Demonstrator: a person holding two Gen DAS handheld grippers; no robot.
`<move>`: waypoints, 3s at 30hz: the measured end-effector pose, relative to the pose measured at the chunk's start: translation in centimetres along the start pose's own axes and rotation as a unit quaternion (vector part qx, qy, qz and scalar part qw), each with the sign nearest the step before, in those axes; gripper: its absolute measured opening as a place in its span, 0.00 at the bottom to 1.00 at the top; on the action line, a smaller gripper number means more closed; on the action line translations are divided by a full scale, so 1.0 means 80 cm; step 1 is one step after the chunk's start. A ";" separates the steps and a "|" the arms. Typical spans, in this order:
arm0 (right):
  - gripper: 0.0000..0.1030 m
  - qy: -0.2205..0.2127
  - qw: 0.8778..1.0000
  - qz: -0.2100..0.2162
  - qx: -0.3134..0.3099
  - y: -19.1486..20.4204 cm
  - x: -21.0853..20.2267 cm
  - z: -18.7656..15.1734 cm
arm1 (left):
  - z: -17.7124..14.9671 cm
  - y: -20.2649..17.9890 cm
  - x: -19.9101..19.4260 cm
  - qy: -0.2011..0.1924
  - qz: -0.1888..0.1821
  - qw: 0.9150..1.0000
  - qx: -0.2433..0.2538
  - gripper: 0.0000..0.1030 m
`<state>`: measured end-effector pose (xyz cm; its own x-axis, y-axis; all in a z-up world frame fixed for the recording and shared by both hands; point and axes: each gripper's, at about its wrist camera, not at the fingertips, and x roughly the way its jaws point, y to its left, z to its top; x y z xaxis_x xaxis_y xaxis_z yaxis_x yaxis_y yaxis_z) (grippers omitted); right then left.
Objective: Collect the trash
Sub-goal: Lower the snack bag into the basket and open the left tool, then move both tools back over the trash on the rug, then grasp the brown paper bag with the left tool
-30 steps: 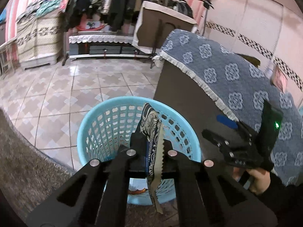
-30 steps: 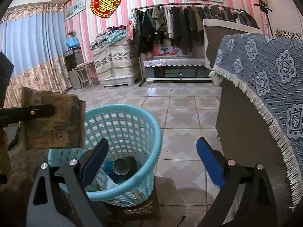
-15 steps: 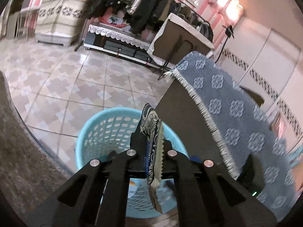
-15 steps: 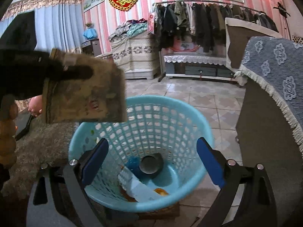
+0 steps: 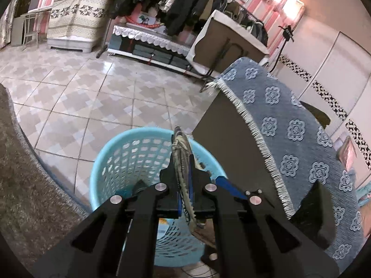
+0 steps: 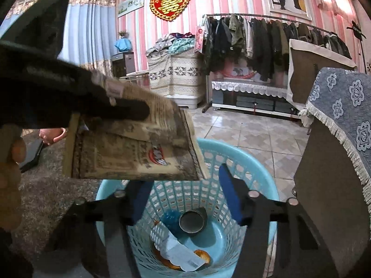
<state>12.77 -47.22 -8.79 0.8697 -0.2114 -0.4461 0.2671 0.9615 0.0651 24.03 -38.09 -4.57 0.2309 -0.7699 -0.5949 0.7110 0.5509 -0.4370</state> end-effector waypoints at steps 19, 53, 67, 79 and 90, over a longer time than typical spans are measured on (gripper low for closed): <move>0.03 0.025 0.999 0.026 -0.036 0.007 0.006 -0.009 | -0.001 0.007 -0.009 0.010 -0.006 1.000 0.000 0.40; 0.91 0.057 0.998 -0.029 -0.030 0.033 -0.006 -0.005 | -0.078 0.103 -0.184 -0.128 0.183 0.975 -0.011 0.95; 0.96 0.042 0.994 0.070 -0.071 0.181 -0.009 0.013 | -0.189 0.237 -0.394 -0.164 0.401 0.898 -0.079 0.95; 0.96 0.080 0.980 0.136 -0.122 0.337 -0.002 -0.006 | -0.265 0.412 -0.501 -0.124 0.465 0.851 -0.211 0.94; 0.96 0.109 0.972 0.173 -0.120 0.408 0.005 -0.020 | -0.264 0.443 -0.491 -0.124 0.421 0.873 -0.211 0.34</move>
<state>21.18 -15.60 -8.30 0.7745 0.1479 -0.6151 -0.1520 0.9873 0.0460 26.14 18.51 -10.94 0.7281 -0.0526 -0.6835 -0.0765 0.9846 -0.1573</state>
